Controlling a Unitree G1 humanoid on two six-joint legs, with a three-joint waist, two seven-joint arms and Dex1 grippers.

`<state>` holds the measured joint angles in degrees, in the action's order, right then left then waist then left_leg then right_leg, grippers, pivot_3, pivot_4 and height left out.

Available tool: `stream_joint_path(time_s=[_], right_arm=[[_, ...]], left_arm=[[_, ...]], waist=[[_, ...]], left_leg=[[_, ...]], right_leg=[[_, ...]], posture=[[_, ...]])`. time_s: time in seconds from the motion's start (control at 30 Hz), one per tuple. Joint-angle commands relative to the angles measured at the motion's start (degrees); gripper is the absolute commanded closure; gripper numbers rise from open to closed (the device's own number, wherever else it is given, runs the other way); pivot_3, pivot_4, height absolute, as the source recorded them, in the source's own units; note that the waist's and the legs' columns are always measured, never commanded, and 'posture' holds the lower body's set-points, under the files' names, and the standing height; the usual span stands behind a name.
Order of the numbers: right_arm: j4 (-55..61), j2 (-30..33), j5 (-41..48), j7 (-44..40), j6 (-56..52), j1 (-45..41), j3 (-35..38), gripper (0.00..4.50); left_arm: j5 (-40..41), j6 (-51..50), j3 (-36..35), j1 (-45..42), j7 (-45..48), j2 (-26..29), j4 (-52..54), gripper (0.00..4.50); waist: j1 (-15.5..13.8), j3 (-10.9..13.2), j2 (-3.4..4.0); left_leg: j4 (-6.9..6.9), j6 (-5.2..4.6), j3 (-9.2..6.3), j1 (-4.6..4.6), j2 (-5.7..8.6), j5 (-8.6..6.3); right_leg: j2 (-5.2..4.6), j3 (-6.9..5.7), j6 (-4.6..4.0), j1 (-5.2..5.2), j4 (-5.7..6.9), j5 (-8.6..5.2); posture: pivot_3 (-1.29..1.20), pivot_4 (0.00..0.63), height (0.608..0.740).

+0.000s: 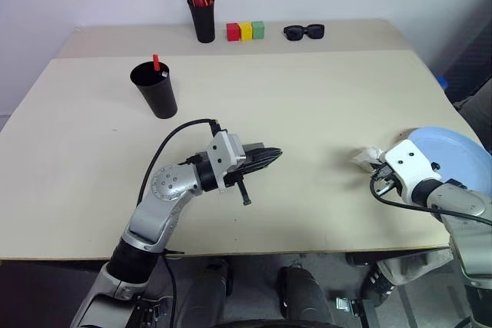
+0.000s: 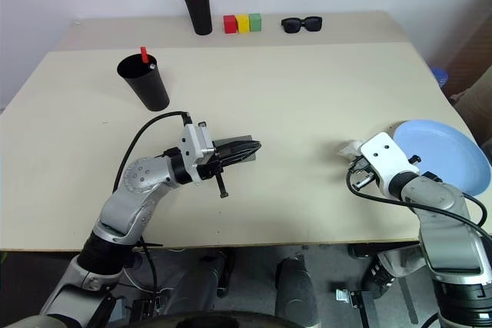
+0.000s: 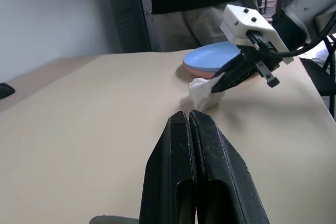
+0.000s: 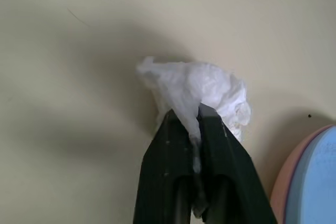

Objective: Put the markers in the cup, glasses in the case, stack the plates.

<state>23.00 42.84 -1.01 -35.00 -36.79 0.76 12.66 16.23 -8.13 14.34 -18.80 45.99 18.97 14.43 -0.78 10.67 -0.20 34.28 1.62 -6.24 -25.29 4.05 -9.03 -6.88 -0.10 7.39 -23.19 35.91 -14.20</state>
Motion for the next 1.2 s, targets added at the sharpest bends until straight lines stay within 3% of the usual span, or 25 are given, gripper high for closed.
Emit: stream_joint_path(time_s=[0.03,0.27,0.37,0.6,0.73,0.97,1.2], right_arm=[[4.1,3.3,-0.5,0.9,-1.4,-0.4,6.4,4.48],[-2.7,9.6,-2.6,3.0,-4.9,-0.2,16.3,4.48],[-6.5,10.4,-3.0,3.2,-3.2,0.3,15.7,3.56],[-9.3,11.3,-2.3,2.4,1.7,-3.1,12.3,0.11],[-8.2,10.2,1.3,-0.8,5.9,-6.7,9.5,0.11],[-6.1,1.9,12.9,-6.5,7.8,-15.8,2.8,0.11],[-16.6,-1.5,17.4,-11.7,12.0,-24.2,-1.5,0.11]], left_arm=[[0.5,0.2,-0.7,-1.2,0.1,-0.1,1.4,4.50],[0.7,1.0,-1.4,-2.4,0.4,-0.5,-1.3,4.50],[0.3,2.0,-1.2,-2.6,0.2,-1.0,-2.6,4.50],[-1.0,4.6,-3.8,-1.0,-1.3,0.1,-4.1,4.50],[-2.0,5.1,-8.1,0.0,-4.4,1.8,-5.1,4.50],[-2.0,4.1,-22.9,8.2,-11.2,9.2,-4.4,4.50],[-0.4,2.2,-33.1,16.8,-13.4,13.5,-2.4,4.50]], waist=[[0.0,0.0,0.00],[0.0,0.0,-0.02],[0.0,0.0,-0.02],[0.4,0.0,0.06],[0.4,0.0,0.05],[0.9,0.0,0.03],[0.8,0.0,0.00]], left_leg=[[0.00,0.00,0.00,0.00,0.00,0.00],[0.01,0.00,0.01,-0.01,0.00,0.00],[0.01,0.00,0.03,0.00,0.00,0.00],[0.00,-0.02,0.07,0.03,-0.01,0.00],[0.00,-0.02,0.06,0.02,-0.02,0.00],[-0.05,-0.02,-0.08,0.03,-0.06,-0.01],[-0.05,0.00,-0.18,0.01,-0.10,-0.02]], right_leg=[[0.00,0.00,0.00,0.00,0.00,0.00],[0.00,-0.01,0.00,0.00,-0.01,0.00],[0.00,-0.01,0.00,0.02,-0.02,0.00],[0.00,0.00,0.00,0.00,0.01,0.00],[0.00,-0.01,0.00,0.00,0.01,0.00],[0.04,-0.01,0.02,-0.03,0.03,0.01],[0.00,-0.01,-0.01,-0.04,-0.02,0.01]], posture=[[0.00,0.150,0.740],[0.00,0.150,0.740],[0.00,0.150,0.740],[0.00,0.150,0.740],[0.00,0.150,0.740],[0.00,0.150,0.740],[0.00,0.150,0.740]])
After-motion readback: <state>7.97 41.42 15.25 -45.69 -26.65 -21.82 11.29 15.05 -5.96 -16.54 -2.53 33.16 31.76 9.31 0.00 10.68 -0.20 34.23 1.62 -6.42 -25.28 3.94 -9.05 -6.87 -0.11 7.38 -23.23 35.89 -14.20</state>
